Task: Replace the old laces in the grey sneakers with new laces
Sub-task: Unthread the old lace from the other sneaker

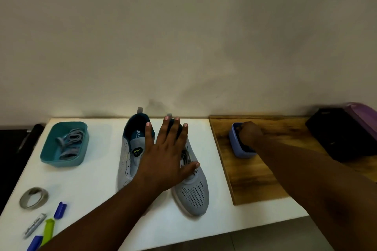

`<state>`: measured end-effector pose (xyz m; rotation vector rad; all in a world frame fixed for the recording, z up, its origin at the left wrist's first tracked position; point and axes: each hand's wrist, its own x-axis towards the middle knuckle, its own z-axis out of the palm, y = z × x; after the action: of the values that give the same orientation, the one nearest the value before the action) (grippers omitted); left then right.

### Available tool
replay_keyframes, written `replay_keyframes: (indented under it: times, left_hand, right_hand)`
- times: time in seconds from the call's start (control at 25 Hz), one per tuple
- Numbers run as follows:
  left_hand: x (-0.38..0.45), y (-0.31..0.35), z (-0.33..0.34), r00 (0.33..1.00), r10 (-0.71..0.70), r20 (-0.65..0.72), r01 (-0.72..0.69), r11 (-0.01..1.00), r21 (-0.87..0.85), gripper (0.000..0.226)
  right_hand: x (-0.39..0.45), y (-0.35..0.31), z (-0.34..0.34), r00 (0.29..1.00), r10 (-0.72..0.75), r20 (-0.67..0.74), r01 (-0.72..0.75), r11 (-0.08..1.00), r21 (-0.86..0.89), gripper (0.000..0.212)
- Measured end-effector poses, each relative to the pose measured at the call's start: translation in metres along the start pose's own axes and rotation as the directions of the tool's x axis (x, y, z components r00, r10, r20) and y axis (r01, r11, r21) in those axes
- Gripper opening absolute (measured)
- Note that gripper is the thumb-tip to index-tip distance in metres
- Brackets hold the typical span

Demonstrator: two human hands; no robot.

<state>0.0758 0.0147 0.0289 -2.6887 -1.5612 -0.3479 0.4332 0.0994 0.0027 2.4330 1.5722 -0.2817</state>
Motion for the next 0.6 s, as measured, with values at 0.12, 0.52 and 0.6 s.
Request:
replay_keyframes:
  times: [0.12,0.52,0.6]
  left_hand:
    - [-0.01,-0.006,-0.008,0.994,-0.041,-0.097,0.042,0.999,0.012,0.1]
    - [-0.096,-0.023,0.031,0.894,-0.412,0.176,0.425,0.904,-0.043,0.124]
    - [-0.106,-0.028,0.036,0.895,-0.401,0.198,0.436,0.88,-0.187,0.123]
  right_hand:
    - [-0.024,-0.007,-0.015,0.962,0.108,-0.25,0.006,0.909,0.416,0.024]
    - [-0.203,-0.136,0.054,0.997,-0.073,-0.005,0.054,0.679,0.733,0.068]
    - [-0.218,-0.148,0.064,0.999,-0.038,0.012,0.02,0.745,0.667,0.063]
